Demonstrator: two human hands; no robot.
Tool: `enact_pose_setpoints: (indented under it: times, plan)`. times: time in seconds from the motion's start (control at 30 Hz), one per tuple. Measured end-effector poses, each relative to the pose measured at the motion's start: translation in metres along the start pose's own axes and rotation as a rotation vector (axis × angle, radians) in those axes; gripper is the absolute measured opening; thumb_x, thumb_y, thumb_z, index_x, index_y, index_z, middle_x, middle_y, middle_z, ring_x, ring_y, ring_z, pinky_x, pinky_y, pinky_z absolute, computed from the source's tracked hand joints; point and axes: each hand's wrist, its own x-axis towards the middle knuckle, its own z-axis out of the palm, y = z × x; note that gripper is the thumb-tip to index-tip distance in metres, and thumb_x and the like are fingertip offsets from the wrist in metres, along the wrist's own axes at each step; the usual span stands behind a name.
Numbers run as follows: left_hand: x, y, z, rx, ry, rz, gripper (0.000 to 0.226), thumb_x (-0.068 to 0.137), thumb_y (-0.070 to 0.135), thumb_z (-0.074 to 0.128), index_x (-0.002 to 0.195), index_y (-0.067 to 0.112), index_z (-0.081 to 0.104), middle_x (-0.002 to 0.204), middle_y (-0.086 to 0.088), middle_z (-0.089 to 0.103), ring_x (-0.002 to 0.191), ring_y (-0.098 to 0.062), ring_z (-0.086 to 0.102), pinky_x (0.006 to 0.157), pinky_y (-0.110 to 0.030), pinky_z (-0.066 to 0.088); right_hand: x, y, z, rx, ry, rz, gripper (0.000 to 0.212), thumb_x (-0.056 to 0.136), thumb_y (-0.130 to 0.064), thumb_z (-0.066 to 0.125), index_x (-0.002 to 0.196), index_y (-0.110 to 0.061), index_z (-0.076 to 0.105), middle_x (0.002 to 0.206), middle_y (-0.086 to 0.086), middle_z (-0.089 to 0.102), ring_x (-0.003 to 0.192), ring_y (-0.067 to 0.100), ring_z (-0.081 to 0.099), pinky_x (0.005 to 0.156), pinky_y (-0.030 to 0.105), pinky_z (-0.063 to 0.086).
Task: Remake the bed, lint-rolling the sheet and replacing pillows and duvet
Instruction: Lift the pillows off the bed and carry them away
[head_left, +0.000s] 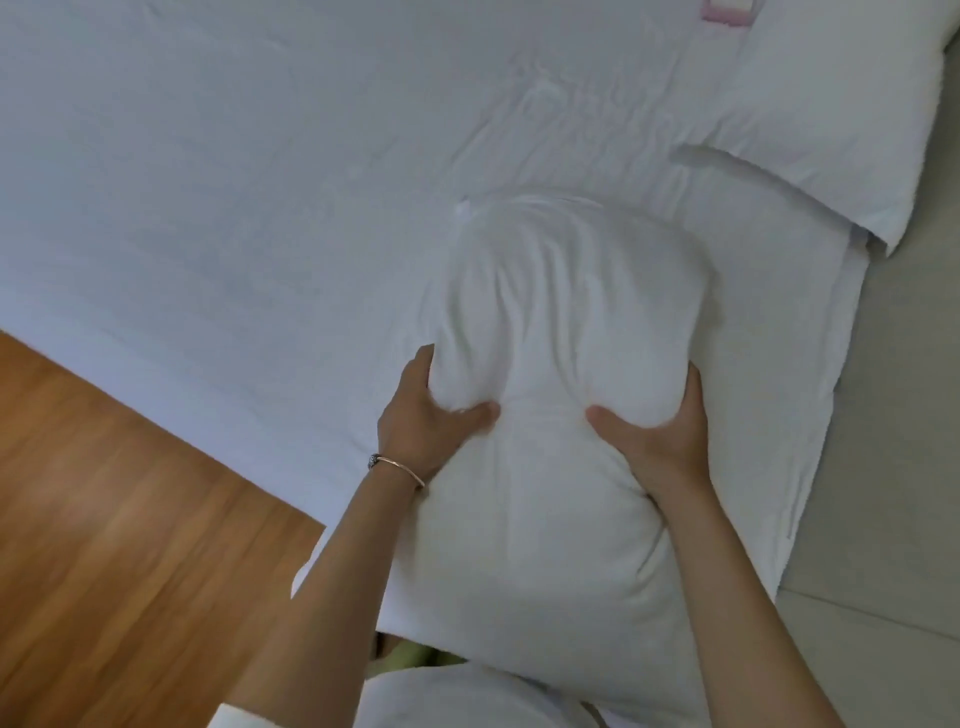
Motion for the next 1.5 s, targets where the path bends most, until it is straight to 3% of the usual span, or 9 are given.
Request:
enact_pose_setpoints:
  times: [0.2, 0.3, 0.43, 0.53, 0.67, 0.93, 1.07, 1.37, 1.5]
  plan:
    - [-0.019, -0.024, -0.125, -0.150, 0.039, 0.020, 0.064, 0.052, 0.056, 0.081, 0.105, 0.047, 0.047, 0.102, 0.025, 0.062, 0.095, -0.007, 0.062, 0.087, -0.043, 0.051, -0.052, -0.083, 0.074, 0.012, -0.084, -0.157, 0.074, 0.064, -0.005, 0.090, 0.120, -0.031, 0.049, 0.106, -0.029, 0.054, 0.088, -0.029, 0.051, 0.073, -0.007, 0.036]
    - [-0.024, -0.056, -0.205, -0.195, 0.126, 0.031, 0.077, 0.052, 0.050, 0.086, 0.108, 0.056, 0.033, 0.098, 0.031, 0.058, 0.080, -0.005, 0.066, 0.080, -0.045, 0.055, -0.084, -0.119, 0.138, 0.001, -0.129, -0.245, 0.077, 0.062, -0.005, 0.090, 0.120, -0.031, 0.047, 0.106, -0.031, 0.052, 0.089, -0.031, 0.049, 0.074, -0.007, 0.034]
    - [-0.029, -0.108, -0.322, -0.194, 0.227, 0.123, 0.112, 0.053, 0.053, 0.086, 0.137, 0.061, 0.012, 0.128, 0.031, 0.047, 0.117, 0.001, 0.054, 0.095, -0.035, 0.048, -0.123, -0.169, 0.246, -0.010, -0.209, -0.331, 0.081, 0.059, -0.017, 0.093, 0.119, -0.041, 0.044, 0.100, -0.043, 0.052, 0.092, -0.031, 0.047, 0.076, -0.006, 0.034]
    - [-0.029, -0.153, -0.417, -0.188, 0.315, 0.124, 0.102, 0.057, 0.053, 0.085, 0.141, 0.052, 0.026, 0.134, 0.040, 0.040, 0.121, 0.015, 0.042, 0.099, -0.021, 0.039, -0.149, -0.215, 0.340, -0.029, -0.316, -0.388, 0.083, 0.058, -0.025, 0.093, 0.122, -0.045, 0.044, 0.097, -0.051, 0.051, 0.094, -0.023, 0.051, 0.083, 0.005, 0.037]
    - [-0.029, -0.205, -0.516, -0.233, 0.507, 0.037, 0.095, 0.061, 0.044, 0.087, 0.138, 0.049, 0.033, 0.124, 0.042, 0.045, 0.111, 0.014, 0.047, 0.088, -0.013, 0.038, -0.178, -0.274, 0.459, -0.056, -0.467, -0.463, 0.085, 0.058, -0.028, 0.092, 0.129, -0.038, 0.047, 0.104, -0.038, 0.050, 0.107, 0.004, 0.054, 0.093, 0.024, 0.041]
    - [0.025, -0.308, -0.671, -0.270, 0.798, -0.180, 0.116, 0.060, 0.053, 0.084, 0.152, 0.037, 0.017, 0.150, 0.017, 0.035, 0.135, -0.007, 0.036, 0.101, -0.022, 0.032, -0.189, -0.360, 0.705, -0.128, -0.749, -0.589, 0.083, 0.057, -0.032, 0.093, 0.129, -0.033, 0.051, 0.116, -0.018, 0.061, 0.113, 0.014, 0.059, 0.100, 0.038, 0.047]
    - [0.083, -0.345, -0.780, -0.241, 0.953, -0.259, 0.107, 0.061, 0.063, 0.079, 0.149, 0.036, 0.025, 0.146, 0.017, 0.040, 0.130, -0.010, 0.043, 0.099, -0.026, 0.036, -0.182, -0.425, 0.853, -0.096, -0.899, -0.655, 0.073, 0.061, -0.029, 0.091, 0.120, -0.040, 0.051, 0.106, -0.031, 0.056, 0.108, 0.009, 0.058, 0.098, 0.034, 0.047]
    - [0.167, -0.367, -1.016, -0.215, 1.258, -0.307, 0.101, 0.056, 0.058, 0.081, 0.144, 0.031, 0.039, 0.139, 0.019, 0.045, 0.128, -0.006, 0.045, 0.107, -0.032, 0.038, -0.208, -0.601, 1.110, -0.012, -1.138, -0.817, 0.068, 0.065, -0.025, 0.090, 0.121, -0.038, 0.054, 0.110, -0.026, 0.062, 0.107, 0.007, 0.061, 0.095, 0.034, 0.049]
    - [0.205, -0.408, -1.129, -0.233, 1.355, -0.243, 0.078, 0.057, 0.050, 0.078, 0.130, 0.034, 0.056, 0.124, 0.019, 0.060, 0.115, -0.006, 0.056, 0.099, -0.039, 0.047, -0.244, -0.666, 1.235, 0.072, -1.228, -0.939, 0.070, 0.069, -0.021, 0.088, 0.129, -0.029, 0.052, 0.111, -0.030, 0.055, 0.102, -0.004, 0.056, 0.086, 0.014, 0.044]
